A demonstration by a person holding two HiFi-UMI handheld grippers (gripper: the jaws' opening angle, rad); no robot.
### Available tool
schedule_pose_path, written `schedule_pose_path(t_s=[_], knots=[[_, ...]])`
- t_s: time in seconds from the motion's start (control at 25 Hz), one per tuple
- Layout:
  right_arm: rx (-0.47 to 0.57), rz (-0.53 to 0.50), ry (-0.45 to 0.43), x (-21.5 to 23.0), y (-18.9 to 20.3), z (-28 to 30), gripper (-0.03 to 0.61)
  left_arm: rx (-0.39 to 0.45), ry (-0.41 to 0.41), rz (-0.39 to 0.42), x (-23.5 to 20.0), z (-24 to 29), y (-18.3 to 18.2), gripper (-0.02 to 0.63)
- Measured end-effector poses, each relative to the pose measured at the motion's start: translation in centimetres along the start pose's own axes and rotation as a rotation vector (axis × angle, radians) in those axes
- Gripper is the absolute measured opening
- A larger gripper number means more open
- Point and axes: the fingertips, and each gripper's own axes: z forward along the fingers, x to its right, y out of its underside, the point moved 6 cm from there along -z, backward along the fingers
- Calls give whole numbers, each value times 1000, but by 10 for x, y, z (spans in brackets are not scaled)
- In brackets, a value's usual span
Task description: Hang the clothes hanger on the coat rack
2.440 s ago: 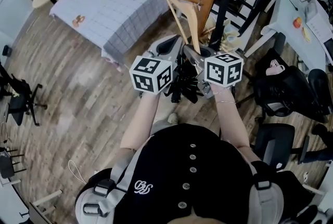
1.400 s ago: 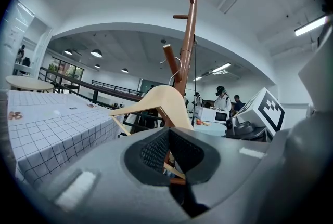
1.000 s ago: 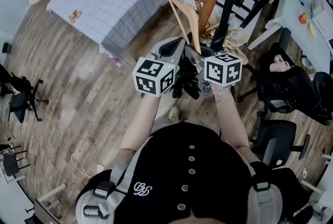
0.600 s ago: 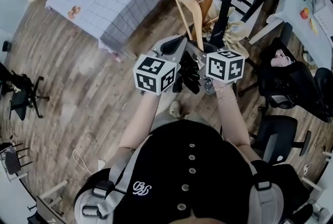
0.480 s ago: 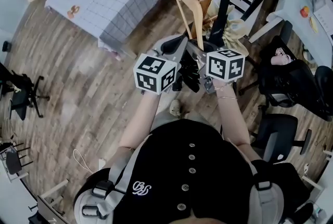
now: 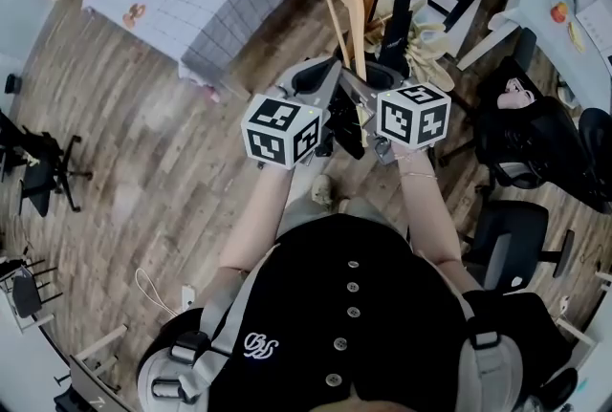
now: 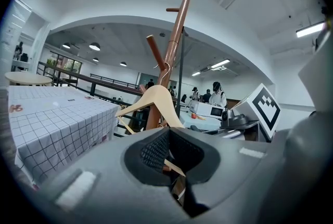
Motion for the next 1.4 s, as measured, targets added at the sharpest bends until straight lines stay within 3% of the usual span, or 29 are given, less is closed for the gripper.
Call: schedule_pose_path(t_s=[0.28, 0.88, 1.16, 1.32, 1.4], knots=[[64, -49, 34, -4, -10, -23, 135, 20, -13, 13, 10, -7, -4, -2], [204, -140, 40, -20, -47, -69, 132, 119, -11, 58, 31, -12, -36, 0], [343, -191, -2, -38, -79, -96, 66, 185, -35, 121, 45, -17, -56, 0], [393, -245, -33, -47, -83, -104, -2, 209, -14, 126, 52, -18, -60, -1], [409, -278, -58, -53, -83, -106, -2, 226, -11, 123, 55, -19, -63, -2]])
